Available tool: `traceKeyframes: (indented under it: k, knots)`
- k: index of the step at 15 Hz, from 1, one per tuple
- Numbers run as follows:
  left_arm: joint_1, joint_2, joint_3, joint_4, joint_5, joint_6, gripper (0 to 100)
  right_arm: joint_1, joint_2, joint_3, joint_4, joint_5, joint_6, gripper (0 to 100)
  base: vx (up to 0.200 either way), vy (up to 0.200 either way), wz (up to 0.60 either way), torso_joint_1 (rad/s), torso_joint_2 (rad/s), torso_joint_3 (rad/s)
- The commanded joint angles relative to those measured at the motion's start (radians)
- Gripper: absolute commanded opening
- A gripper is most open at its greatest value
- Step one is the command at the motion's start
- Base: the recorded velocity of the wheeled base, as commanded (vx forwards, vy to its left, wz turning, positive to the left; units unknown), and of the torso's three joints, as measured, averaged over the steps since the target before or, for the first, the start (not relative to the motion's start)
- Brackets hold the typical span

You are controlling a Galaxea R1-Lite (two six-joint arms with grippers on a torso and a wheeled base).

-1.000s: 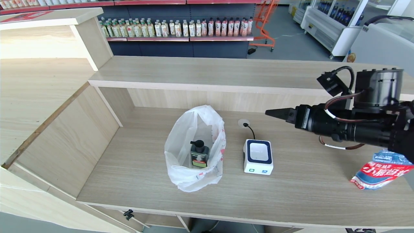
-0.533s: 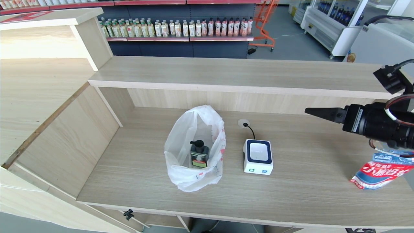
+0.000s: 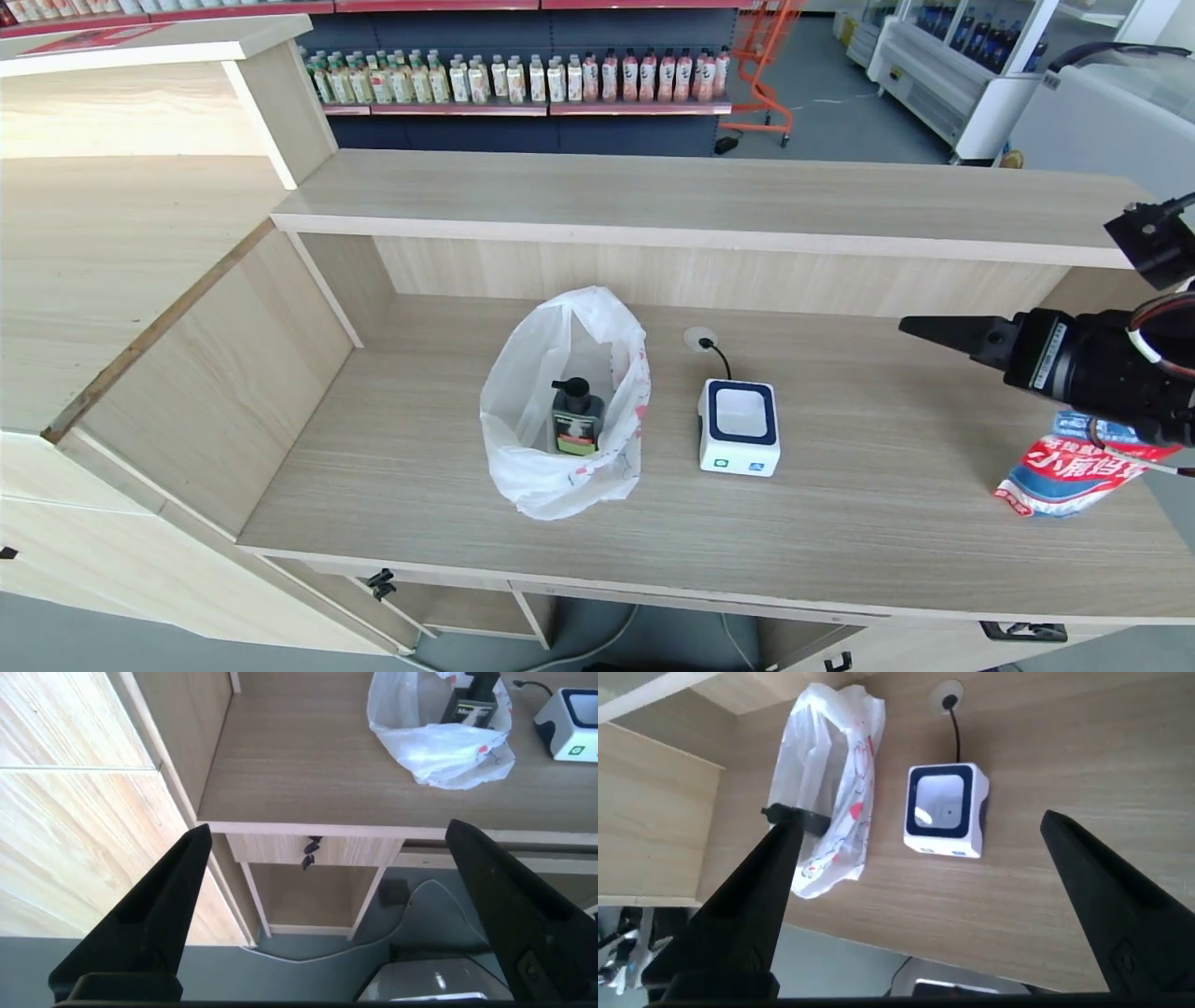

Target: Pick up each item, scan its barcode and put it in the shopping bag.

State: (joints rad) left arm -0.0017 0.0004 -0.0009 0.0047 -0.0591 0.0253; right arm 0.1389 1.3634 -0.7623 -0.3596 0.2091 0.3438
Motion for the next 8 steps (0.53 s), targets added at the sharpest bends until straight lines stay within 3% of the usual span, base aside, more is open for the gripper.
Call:
traceKeyframes:
  k: [1, 4, 8]
  knots:
    - [0.0, 0.0, -0.001, 0.0, -0.001, -0.001, 100, 0.001, 0.013, -0.014, -0.001, -0.037, 0.073, 100, 0.0, -0.2, 0.0, 0.007, 0.0, 0.002]
    - [0.0, 0.001, -0.001, 0.0, 0.001, -0.001, 100, -0.025, 0.011, -0.064, 0.108, -0.089, 0.299, 100, 0.0, -0.2, 0.0, 0.002, 0.0, -0.001]
    - [0.0, 0.001, -0.001, 0.0, 0.001, -0.002, 100, -0.053, -0.004, -0.078, 0.182, -0.093, 0.4, 100, 0.0, -0.2, 0.0, 0.004, 0.0, 0.005]
